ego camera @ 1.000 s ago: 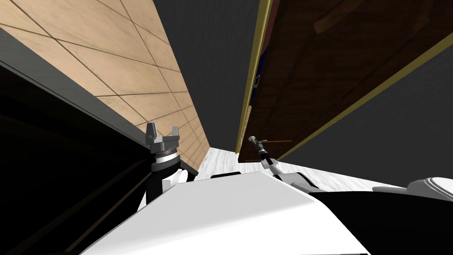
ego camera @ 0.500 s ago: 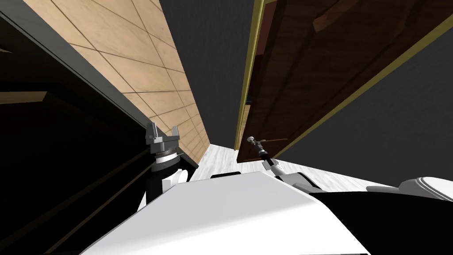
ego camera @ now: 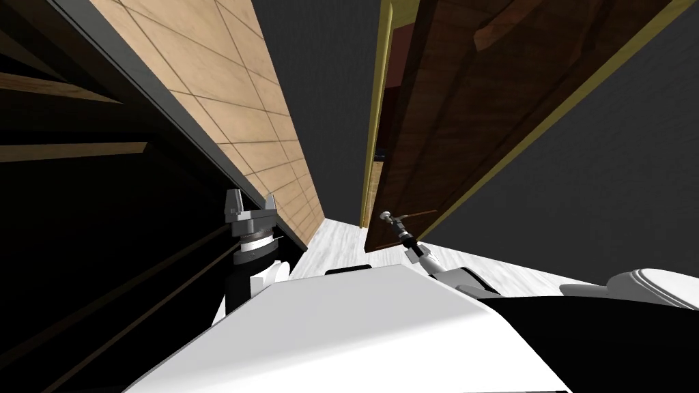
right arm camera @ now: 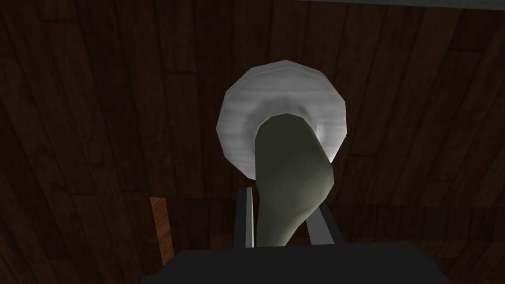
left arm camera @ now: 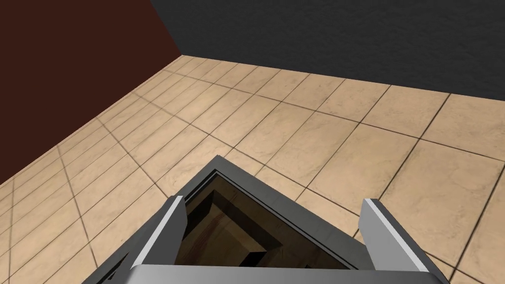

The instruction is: Pull the door open

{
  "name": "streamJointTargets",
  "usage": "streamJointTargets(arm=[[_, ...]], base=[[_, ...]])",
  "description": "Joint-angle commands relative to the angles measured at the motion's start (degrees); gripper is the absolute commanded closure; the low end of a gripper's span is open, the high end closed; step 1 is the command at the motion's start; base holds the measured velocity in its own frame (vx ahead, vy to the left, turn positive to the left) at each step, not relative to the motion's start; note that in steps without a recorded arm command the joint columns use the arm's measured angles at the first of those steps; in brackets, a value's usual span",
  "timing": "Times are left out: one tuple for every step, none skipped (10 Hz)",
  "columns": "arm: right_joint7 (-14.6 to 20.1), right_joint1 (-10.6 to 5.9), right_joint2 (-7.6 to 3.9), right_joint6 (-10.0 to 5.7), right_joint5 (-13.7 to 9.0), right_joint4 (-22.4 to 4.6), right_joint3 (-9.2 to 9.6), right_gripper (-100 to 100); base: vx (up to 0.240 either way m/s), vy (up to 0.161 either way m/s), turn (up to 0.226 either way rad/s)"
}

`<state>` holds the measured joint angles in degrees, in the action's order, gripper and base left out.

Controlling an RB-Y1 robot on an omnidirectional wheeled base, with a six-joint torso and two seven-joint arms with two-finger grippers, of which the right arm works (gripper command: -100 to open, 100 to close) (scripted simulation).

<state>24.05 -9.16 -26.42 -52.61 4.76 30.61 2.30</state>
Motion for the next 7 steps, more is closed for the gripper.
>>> streamJointTargets(arm=[[-0.3, -0.76, 0.06, -0.7, -0.9, -0.8, 2.11, 100], [-0.4, -0.89, -0.02, -0.78, -1.2, -0.8, 2.68, 100], [-0.5, -1.18, -0.17, -0.94, -1.8, -0.8, 3.85, 100], [-0.6, -1.46, -0.32, -1.1, -2.4, -0.9, 5.02, 100], [-0.6, -1.46, -0.32, -1.1, -2.4, -0.9, 5.02, 100], [-0.6, -1.6, -0.39, -1.17, -2.7, -0.9, 5.6, 100], [-0.7, -1.98, -0.59, -1.39, -3.6, -1.0, 7.17, 100]], base=[[-0.24, -0.13, 0.139], [-0.213, -0.113, 0.105], [-0.174, -0.094, 0.062], [-0.187, -0.132, 0.109], [-0.121, -0.094, 0.061], [-0.07, -0.058, 0.031], [-0.135, -0.106, 0.105]])
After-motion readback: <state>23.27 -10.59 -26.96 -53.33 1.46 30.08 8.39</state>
